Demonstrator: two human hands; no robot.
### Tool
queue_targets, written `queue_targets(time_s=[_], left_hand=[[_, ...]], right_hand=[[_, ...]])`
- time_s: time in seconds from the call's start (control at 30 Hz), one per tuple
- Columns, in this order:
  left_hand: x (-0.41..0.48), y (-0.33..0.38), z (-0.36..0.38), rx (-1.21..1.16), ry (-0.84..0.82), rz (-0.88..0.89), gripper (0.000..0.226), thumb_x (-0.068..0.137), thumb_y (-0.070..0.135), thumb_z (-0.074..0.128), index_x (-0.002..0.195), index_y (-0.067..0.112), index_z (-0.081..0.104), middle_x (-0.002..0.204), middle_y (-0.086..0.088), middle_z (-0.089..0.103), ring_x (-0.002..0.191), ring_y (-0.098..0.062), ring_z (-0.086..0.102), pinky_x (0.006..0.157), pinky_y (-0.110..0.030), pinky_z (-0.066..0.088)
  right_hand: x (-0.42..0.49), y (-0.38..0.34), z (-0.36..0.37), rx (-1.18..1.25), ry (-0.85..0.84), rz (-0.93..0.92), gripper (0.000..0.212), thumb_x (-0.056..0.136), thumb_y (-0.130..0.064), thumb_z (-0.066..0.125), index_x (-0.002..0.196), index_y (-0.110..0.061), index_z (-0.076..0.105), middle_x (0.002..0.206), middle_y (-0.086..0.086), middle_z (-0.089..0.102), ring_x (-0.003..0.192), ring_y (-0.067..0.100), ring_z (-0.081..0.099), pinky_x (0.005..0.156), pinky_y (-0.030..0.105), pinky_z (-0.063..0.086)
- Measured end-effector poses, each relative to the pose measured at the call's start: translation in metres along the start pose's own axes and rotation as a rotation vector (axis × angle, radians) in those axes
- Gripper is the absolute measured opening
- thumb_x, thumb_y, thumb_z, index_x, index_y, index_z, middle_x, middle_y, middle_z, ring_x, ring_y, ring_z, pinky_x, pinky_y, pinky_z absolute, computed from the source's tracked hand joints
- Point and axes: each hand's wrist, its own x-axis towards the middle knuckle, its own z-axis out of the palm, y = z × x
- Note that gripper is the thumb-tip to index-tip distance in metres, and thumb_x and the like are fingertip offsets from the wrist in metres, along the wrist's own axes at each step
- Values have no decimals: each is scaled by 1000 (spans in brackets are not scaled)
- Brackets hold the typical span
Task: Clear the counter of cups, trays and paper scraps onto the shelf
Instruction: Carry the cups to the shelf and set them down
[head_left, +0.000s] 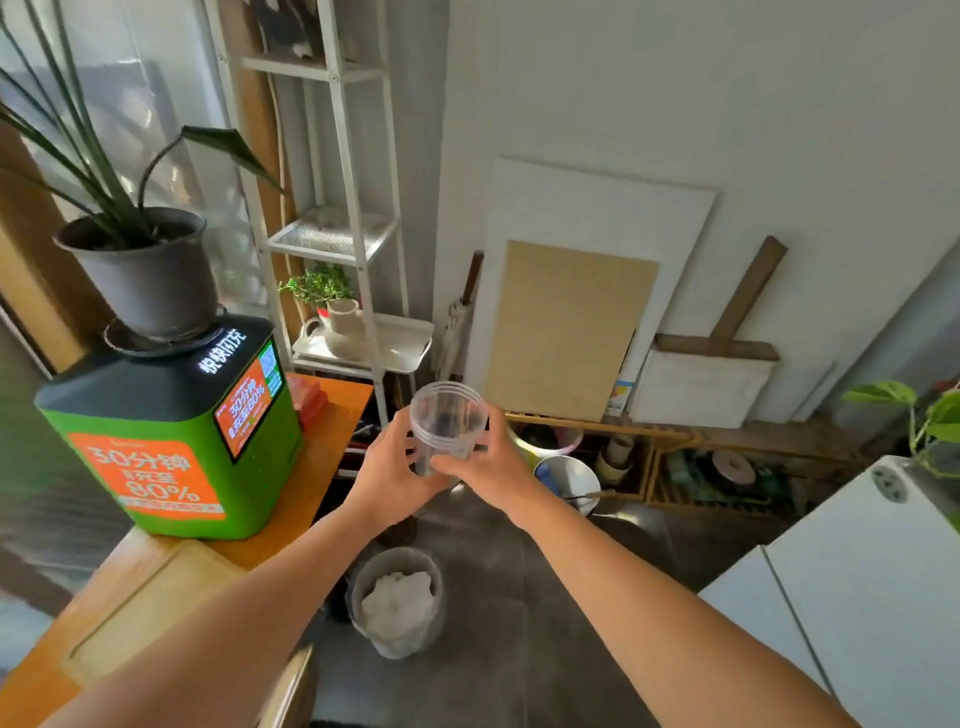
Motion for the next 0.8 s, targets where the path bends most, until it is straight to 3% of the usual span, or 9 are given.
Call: queue_targets(time_s=[0.17,0.23,0.33,0.43,0.53,0.67,0.8], left_hand=[[48,-11,26,20,-26,-47,79,68,32,91,131,35,44,120,22,58,102,9,56,84,-9,43],[72,-15,40,50,-44,-64,83,67,33,91,135,30,45,119,21,58,101,4,57,85,-12,44],[108,-19,59,51,-66,-101,82,61,39,88,131,37,43,114,25,58,102,1,58,88,-21,48],[142,-22,74,38,-62,-120,81,61,44,85,129,45,41,111,28,59,100,5,59,84,-17,47],[195,-20,107,56,-38,-145,78,63,43,85,127,47,41,111,27,59,102,1,60,87,-23,51],[253,-14,140,54,-10,-169,77,58,55,81,124,51,40,112,26,59,101,7,59,82,-19,48],[291,-18,163,47,29,-184,79,61,55,79,128,49,40,115,25,59,104,4,60,86,-26,53]], right_hand=[[46,11,-29,32,-15,43,80,60,-53,84,112,-68,25,104,-28,52,95,-2,58,64,15,48],[67,19,-46,42,-37,42,80,58,-55,83,113,-67,26,106,-26,53,98,1,60,68,20,53],[100,27,-70,58,-50,36,82,55,-56,83,118,-61,31,111,-24,53,110,14,62,88,40,58],[131,27,-91,65,-53,7,83,56,-54,83,123,-58,34,117,-18,53,114,16,59,92,46,57],[179,32,-133,40,-52,8,86,58,-54,83,127,-57,33,123,-7,56,112,20,60,91,49,57],[236,36,-182,10,-83,-16,83,57,-56,85,122,-63,34,114,-17,53,112,20,60,91,49,57],[280,43,-210,-10,-123,-33,82,56,-57,84,120,-63,34,111,-21,50,106,13,58,88,42,57]])
